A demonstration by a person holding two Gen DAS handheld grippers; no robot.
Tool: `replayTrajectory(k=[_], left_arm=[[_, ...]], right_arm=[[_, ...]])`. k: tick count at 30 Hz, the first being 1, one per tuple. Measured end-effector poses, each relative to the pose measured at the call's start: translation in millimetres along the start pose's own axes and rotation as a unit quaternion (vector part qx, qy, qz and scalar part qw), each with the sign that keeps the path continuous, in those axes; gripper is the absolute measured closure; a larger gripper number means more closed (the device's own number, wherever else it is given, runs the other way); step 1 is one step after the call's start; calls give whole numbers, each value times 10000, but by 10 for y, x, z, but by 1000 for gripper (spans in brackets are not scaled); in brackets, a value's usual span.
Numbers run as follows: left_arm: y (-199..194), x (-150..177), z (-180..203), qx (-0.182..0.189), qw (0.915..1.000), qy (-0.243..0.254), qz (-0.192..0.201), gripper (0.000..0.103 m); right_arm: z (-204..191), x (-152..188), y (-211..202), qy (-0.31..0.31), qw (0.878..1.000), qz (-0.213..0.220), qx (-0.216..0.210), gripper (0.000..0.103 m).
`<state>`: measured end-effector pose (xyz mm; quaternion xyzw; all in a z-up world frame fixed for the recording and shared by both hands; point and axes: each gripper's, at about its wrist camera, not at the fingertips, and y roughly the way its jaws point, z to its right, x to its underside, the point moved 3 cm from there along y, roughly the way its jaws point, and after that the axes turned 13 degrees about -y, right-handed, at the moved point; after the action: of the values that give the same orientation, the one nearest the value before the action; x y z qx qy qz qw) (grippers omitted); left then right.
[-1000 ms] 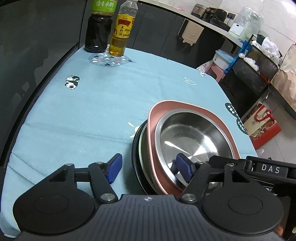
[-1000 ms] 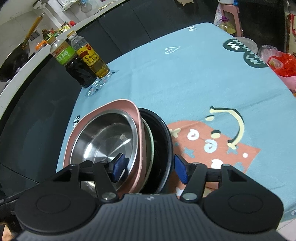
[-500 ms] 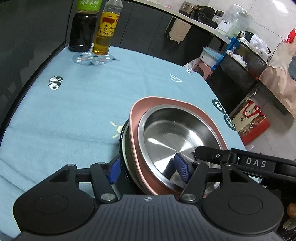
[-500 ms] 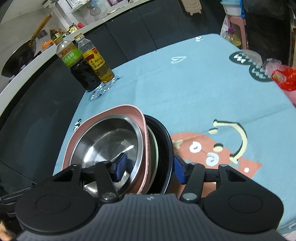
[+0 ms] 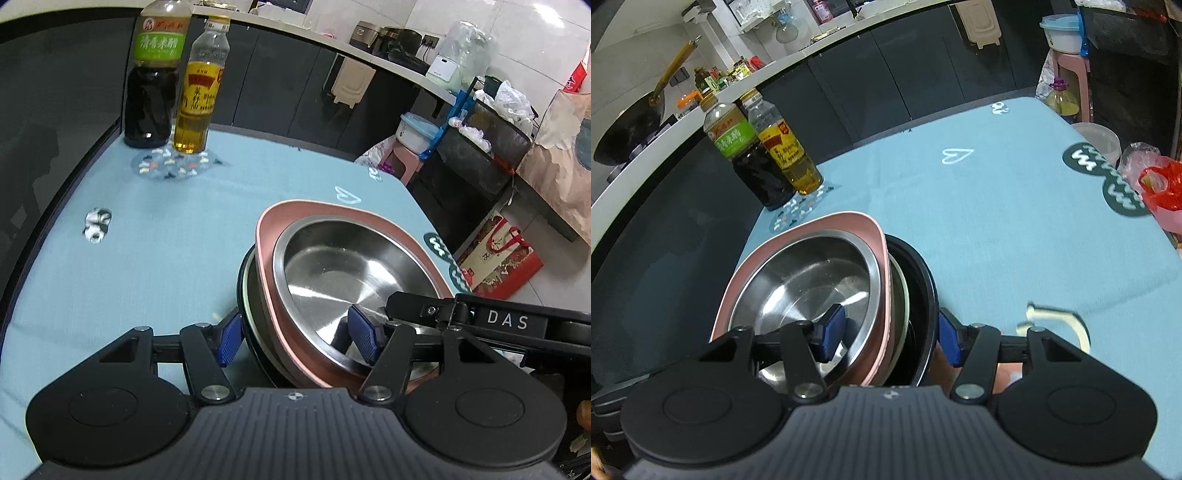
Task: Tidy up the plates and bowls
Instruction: 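Lift the stack with both grippers and carry it toward the bottles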
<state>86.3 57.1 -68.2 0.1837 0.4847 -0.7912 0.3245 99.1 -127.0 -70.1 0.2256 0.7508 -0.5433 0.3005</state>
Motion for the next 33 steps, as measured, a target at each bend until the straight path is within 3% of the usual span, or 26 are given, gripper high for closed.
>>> replayTrajectory(k=[17, 33], left_arm=[[559, -636, -13, -58, 9998, -125, 122, 45], [1010, -918, -58, -116, 9994, -133, 287, 46]], right_arm=[[181, -608, 511, -38, 10000, -73, -52, 49], [350, -864, 885, -86, 9999, -85, -70, 49]])
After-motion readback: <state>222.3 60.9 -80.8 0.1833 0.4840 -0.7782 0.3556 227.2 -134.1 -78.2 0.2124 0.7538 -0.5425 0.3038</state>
